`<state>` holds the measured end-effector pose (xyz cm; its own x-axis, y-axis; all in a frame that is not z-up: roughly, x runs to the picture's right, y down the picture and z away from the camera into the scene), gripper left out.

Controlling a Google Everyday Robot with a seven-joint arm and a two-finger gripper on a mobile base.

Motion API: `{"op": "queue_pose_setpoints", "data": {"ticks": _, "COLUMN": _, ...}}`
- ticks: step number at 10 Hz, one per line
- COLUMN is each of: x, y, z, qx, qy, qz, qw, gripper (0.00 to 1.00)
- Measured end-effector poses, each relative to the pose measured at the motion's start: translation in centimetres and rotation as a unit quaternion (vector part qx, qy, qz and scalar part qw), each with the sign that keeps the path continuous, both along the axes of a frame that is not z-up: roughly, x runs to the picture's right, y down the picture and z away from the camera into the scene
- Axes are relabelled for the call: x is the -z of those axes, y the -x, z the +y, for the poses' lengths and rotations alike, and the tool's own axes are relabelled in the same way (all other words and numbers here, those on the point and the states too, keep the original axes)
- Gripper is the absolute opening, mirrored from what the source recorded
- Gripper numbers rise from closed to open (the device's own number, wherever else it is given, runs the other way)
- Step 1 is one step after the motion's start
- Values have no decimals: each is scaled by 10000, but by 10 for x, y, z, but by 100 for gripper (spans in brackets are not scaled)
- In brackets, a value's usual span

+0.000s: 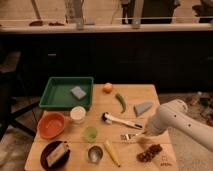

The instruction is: Place fork in table surface

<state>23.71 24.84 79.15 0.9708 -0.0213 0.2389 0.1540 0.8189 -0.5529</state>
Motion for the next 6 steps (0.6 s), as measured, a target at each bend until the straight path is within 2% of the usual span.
{"op": "queue_pose_setpoints", "data": {"ticks": 6, "x": -11, "y": -3, "z": 2, "qx": 7, "qy": 113, "qz": 51, "qw": 9999, "gripper": 0}}
